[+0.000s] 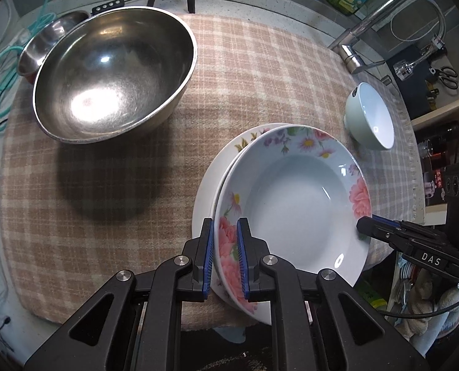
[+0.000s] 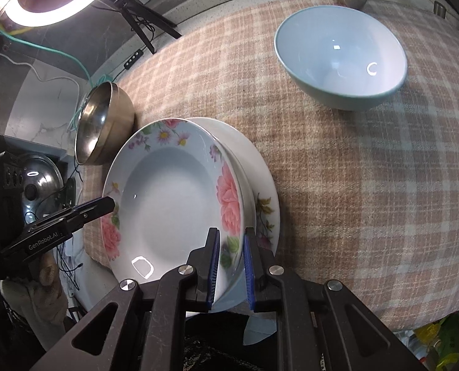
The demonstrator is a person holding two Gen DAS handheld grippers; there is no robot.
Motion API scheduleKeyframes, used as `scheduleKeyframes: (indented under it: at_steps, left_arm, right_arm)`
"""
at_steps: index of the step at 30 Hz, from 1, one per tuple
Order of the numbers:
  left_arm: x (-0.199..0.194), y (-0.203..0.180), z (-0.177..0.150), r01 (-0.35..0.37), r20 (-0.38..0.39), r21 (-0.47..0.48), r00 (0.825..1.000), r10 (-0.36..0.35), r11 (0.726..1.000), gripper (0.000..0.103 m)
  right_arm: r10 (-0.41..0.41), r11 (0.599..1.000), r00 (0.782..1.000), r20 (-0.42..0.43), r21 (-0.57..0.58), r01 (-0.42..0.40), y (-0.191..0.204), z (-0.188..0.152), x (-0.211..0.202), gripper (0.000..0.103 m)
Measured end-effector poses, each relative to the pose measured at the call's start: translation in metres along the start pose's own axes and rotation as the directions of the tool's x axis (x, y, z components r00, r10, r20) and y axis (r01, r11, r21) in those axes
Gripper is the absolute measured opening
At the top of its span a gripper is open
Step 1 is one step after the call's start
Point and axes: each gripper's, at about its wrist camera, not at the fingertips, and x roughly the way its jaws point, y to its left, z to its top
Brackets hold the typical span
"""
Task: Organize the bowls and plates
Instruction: 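Lower the pink-rose plate onto the gold-leaf plate and open both grippers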
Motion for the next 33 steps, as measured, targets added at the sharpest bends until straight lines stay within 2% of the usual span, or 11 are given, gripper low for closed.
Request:
scheduleKeyframes:
  at_steps: [6, 16, 23, 33]
  left_arm:
    - [0.001, 0.000, -0.001, -0.008, 0.006, 0.003, 1.000, 0.008, 1.000, 0.013]
    - [0.006, 0.003, -0.002, -0.012, 0.007, -0.005, 1.000, 0.012, 1.000, 0.013]
    - [0.007, 0.005, -0.003, -0.001, 0.002, -0.014, 1.000, 0.001, 1.000, 0.013]
    - [0.007, 0.005, -0.002, 0.001, 0.004, -0.018, 1.000, 0.000, 1.000, 0.013]
  right_arm:
    - [-0.025, 0.999, 1.000, 0.002, -0.026, 0.025, 0.005, -0.001, 0.001, 0.014]
    - [-0.109, 0.988, 0.994, 0.022, -0.103, 0.111, 0.018, -0.003, 0.004, 0.014]
    - [-0.187, 0.966, 0.981, 0.060, -0.171, 0.194, 0.030, -0.006, 0.005, 0.016]
    - [-0.239, 0.945, 0.967, 0.088, -0.209, 0.253, 0.040, -0.011, 0.007, 0.019]
